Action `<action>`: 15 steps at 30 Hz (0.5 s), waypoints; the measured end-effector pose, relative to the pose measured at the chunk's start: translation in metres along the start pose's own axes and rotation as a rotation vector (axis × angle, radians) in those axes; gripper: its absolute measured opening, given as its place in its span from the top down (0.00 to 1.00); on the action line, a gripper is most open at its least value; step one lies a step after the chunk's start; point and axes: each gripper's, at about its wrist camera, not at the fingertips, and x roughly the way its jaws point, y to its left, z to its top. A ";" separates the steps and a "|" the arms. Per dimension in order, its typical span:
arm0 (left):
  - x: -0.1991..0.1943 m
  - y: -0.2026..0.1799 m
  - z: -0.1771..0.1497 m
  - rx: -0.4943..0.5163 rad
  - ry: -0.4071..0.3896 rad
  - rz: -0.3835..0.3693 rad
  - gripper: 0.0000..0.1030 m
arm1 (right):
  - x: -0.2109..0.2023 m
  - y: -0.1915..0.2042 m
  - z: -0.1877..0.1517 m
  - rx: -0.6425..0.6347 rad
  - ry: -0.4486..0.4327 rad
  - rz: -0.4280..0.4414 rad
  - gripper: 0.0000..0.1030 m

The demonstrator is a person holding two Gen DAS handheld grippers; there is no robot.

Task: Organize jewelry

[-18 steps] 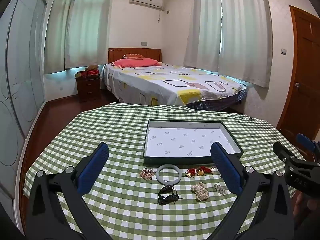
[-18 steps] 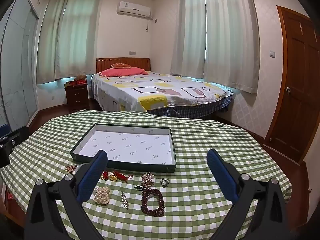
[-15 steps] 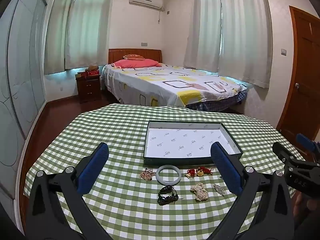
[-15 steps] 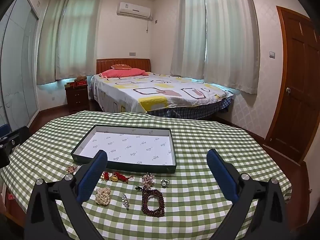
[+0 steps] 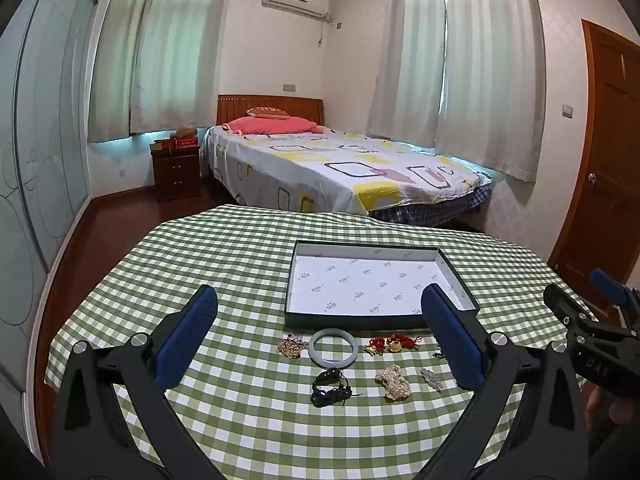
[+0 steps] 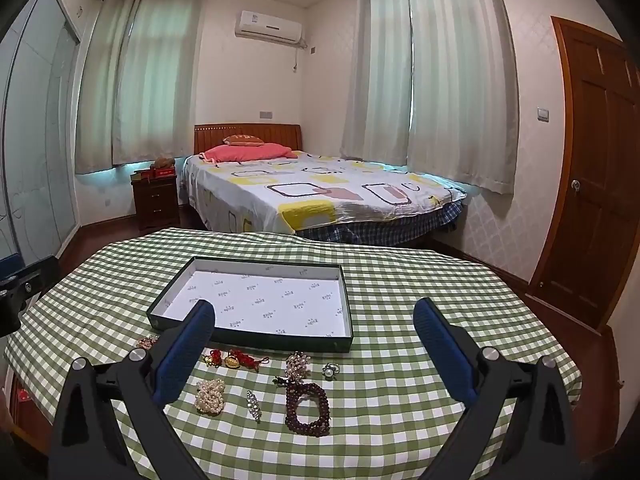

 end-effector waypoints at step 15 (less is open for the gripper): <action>-0.002 -0.003 -0.001 0.014 -0.009 -0.005 0.04 | 0.000 0.001 -0.002 0.001 -0.003 0.001 0.06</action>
